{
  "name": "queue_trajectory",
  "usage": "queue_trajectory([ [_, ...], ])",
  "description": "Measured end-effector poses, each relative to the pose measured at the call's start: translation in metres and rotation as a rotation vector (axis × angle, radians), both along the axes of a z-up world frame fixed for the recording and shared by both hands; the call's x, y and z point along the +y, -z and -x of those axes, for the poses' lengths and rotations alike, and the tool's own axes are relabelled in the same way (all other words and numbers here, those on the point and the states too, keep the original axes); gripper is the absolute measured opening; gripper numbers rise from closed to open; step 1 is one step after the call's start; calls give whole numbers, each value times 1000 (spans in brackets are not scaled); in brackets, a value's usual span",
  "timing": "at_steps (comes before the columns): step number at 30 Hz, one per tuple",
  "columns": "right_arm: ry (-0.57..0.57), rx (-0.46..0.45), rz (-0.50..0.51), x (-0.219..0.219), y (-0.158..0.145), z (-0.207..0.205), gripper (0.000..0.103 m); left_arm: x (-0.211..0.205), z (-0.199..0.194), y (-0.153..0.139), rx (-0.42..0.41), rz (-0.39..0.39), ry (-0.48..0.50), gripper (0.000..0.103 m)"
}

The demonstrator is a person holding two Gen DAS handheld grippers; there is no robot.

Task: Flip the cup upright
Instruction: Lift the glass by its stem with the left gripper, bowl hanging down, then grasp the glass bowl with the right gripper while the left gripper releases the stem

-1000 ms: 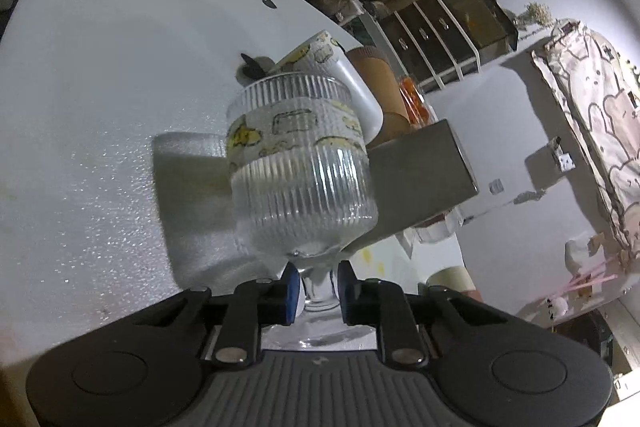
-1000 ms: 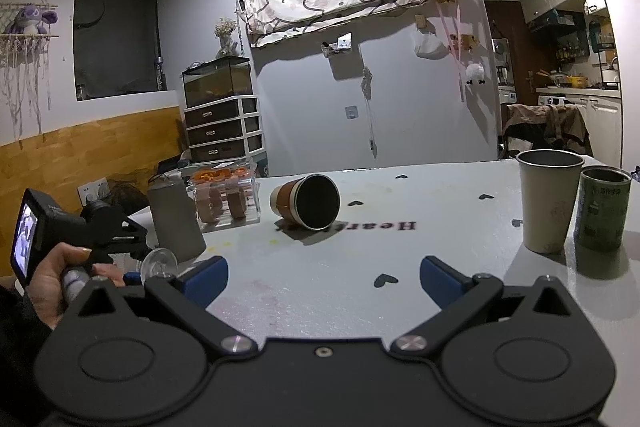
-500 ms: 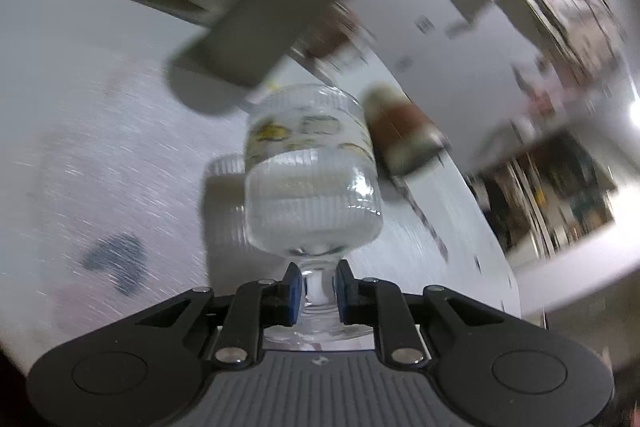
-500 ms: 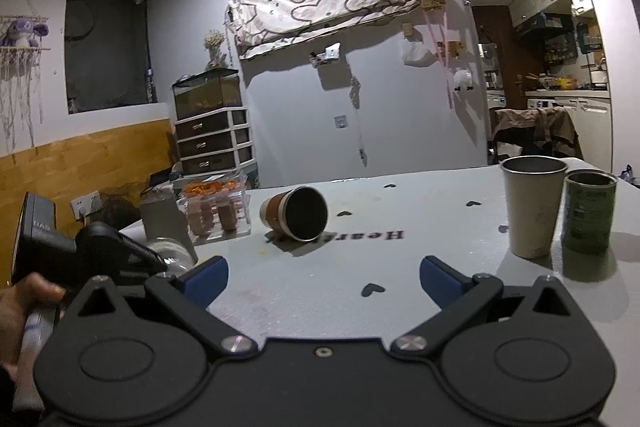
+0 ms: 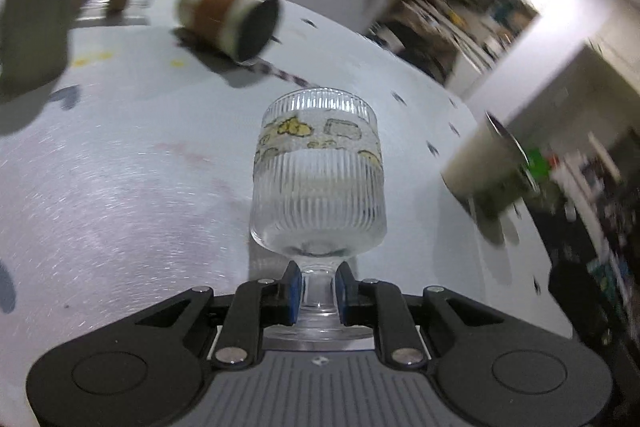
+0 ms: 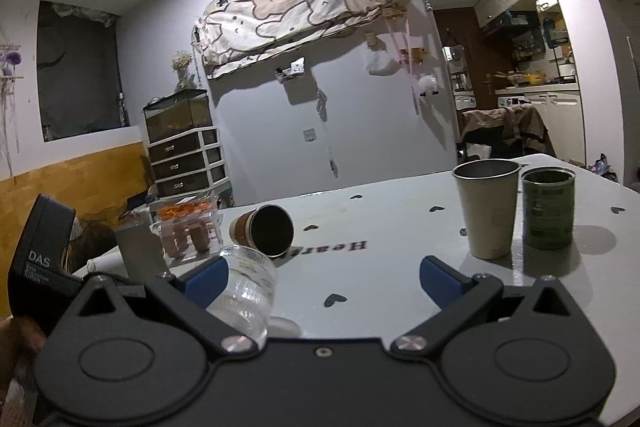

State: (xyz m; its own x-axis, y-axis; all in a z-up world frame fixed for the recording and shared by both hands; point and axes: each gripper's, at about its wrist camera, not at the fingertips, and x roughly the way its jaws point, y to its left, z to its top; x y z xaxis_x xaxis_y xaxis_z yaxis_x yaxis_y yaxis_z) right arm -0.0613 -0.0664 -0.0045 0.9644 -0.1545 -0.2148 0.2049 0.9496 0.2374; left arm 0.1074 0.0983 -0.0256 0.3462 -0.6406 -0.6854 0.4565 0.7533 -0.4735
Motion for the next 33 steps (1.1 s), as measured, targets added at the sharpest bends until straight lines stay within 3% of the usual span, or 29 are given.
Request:
queue_trajectory([
  [5, 15, 12, -38, -4, -2, 2, 103, -18, 4, 0, 18, -44, 218, 20],
  [9, 24, 29, -102, -13, -3, 0, 103, -32, 3, 0, -4, -82, 304, 22],
  [12, 27, 70, -173, -23, -3, -10, 103, -40, -3, 4, 25, -86, 352, 26],
  [15, -2, 125, -296, -37, 1, -26, 103, -46, -2, 8, 10, -76, 368, 26],
  [20, -62, 223, -547, -61, 22, -53, 101, -32, 20, 12, -126, -41, 373, 25],
  [26, -108, 257, -660, -59, 41, -63, 99, -22, 32, 16, -226, -11, 364, 21],
  [33, -156, 309, -710, -62, 36, -97, 91, -23, 33, 18, -251, -11, 377, 19],
])
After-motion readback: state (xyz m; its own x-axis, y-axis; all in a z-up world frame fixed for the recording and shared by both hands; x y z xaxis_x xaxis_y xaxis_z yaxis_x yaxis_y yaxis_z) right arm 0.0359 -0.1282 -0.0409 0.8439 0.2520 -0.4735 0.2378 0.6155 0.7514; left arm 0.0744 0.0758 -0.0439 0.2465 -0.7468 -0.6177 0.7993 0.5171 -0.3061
